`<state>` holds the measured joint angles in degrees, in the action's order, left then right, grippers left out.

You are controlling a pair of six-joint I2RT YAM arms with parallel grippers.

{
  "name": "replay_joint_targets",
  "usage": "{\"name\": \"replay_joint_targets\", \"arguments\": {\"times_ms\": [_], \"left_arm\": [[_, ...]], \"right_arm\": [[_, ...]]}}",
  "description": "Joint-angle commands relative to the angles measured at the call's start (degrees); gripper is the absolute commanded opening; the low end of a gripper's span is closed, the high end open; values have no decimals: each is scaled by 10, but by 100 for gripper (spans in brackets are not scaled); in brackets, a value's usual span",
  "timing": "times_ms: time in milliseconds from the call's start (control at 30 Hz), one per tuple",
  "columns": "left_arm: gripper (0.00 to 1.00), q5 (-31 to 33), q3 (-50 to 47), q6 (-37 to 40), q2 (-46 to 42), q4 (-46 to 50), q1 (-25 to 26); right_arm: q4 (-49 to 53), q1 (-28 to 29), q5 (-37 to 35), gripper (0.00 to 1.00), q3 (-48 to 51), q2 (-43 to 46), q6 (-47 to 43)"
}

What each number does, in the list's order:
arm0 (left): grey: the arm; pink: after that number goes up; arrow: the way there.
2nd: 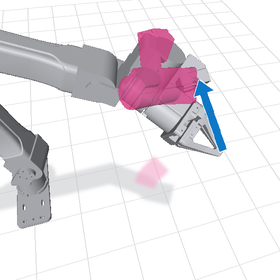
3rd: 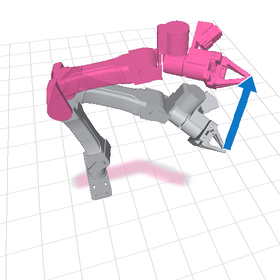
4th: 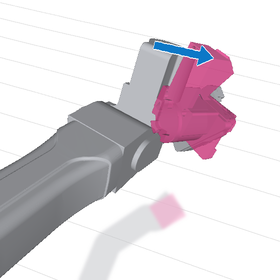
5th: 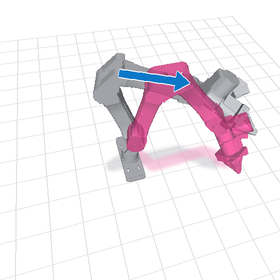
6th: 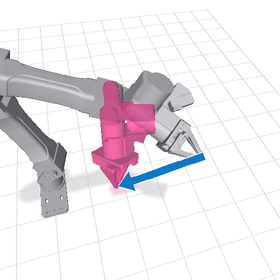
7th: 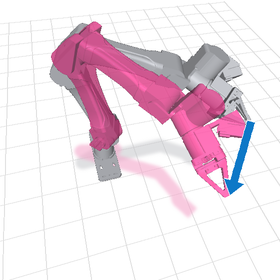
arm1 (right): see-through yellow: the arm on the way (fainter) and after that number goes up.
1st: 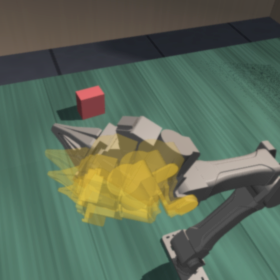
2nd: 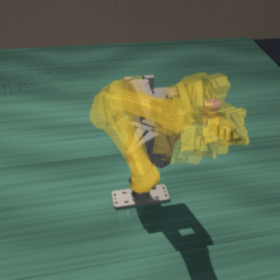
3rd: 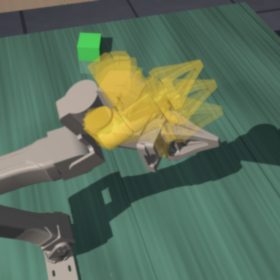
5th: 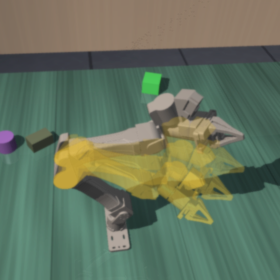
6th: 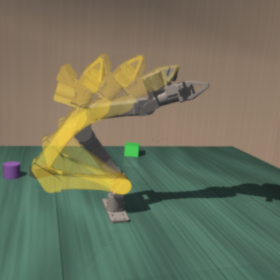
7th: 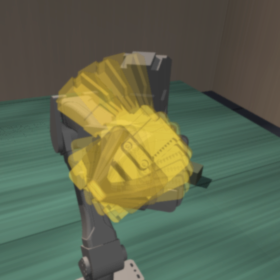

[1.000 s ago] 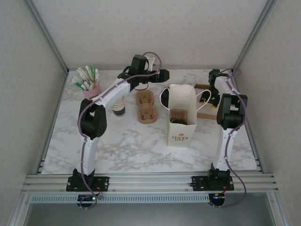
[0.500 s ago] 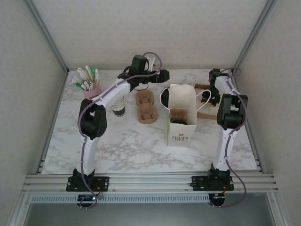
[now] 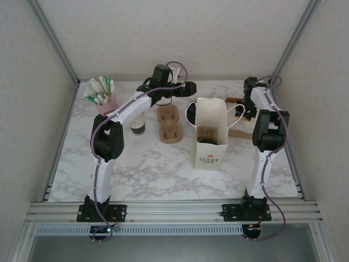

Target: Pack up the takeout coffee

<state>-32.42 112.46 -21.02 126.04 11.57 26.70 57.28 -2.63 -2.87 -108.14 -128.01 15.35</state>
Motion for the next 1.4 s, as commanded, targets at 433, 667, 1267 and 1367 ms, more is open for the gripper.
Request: {"name": "replay_joint_targets", "arguments": {"times_ms": [433,667,1267,1367], "left_arm": [[100,-1,-14,14,-35,-9,3],[100,0,-19,15,-38,-10,3],[100,3,-28,14,-43,-13,2],[100,3,-29,14,-44,-14,2]], "right_arm": [[15,-3,5,40,-18,20,-5],[18,-3,3,50,-8,33,-6],[5,-3,14,50,-1,-8,-7],[8,-3,15,50,-6,-17,-9]]}}
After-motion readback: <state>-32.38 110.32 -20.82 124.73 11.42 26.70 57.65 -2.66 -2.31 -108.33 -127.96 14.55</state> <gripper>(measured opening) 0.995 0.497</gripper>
